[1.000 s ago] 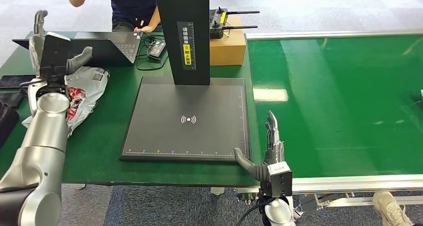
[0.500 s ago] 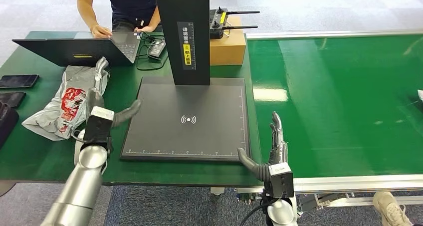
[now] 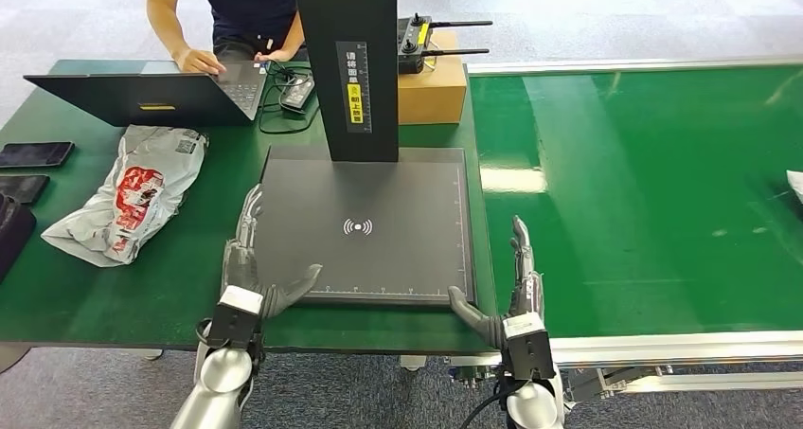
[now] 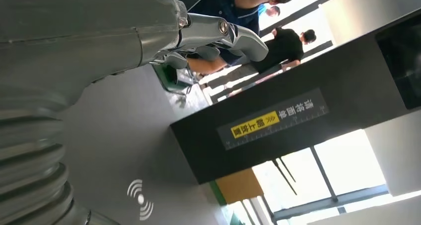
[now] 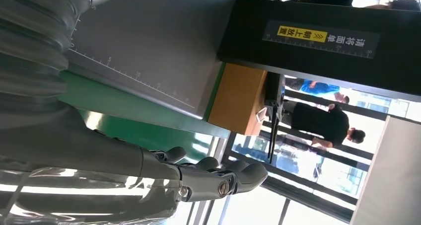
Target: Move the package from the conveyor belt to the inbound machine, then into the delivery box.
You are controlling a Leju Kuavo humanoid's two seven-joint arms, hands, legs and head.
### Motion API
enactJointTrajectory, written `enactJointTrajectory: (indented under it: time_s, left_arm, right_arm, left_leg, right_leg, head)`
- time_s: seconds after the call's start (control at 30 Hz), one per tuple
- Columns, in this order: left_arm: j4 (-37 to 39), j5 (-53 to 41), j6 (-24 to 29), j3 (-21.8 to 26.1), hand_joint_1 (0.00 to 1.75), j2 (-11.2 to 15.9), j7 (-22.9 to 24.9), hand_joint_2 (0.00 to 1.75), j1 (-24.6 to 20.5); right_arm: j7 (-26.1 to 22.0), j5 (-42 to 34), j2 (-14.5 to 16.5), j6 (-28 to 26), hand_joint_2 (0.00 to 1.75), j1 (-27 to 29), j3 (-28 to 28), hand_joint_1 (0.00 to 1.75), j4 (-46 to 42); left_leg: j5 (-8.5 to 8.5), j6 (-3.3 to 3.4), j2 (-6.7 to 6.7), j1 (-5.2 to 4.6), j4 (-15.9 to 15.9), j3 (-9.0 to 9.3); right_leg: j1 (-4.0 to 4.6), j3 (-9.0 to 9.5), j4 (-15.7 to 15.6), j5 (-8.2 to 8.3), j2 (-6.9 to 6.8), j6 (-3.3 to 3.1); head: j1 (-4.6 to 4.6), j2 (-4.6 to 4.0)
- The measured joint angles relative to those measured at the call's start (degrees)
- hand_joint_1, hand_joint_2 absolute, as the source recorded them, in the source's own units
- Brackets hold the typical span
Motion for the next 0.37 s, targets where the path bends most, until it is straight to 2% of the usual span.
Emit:
enactJointTrajectory:
  time_s: [0.37]
  left_arm:
    - [-4.0, -2.7, -1.3, -0.4, 0.0, -1.3, 0.2, 1.75, 4.9]
  right_arm:
    - [-0.2, 0.2, 0.0, -0.4, 1.75, -1.2, 0.2, 0.0, 2.1]
  left_leg:
    - [0.0, 0.0, 0.0, 0.01, 0.0, 0.0]
  right_leg:
    - [0.01, 0.01, 0.0, 0.0, 0.0, 0.0]
  head:
    - [0.01, 0.0]
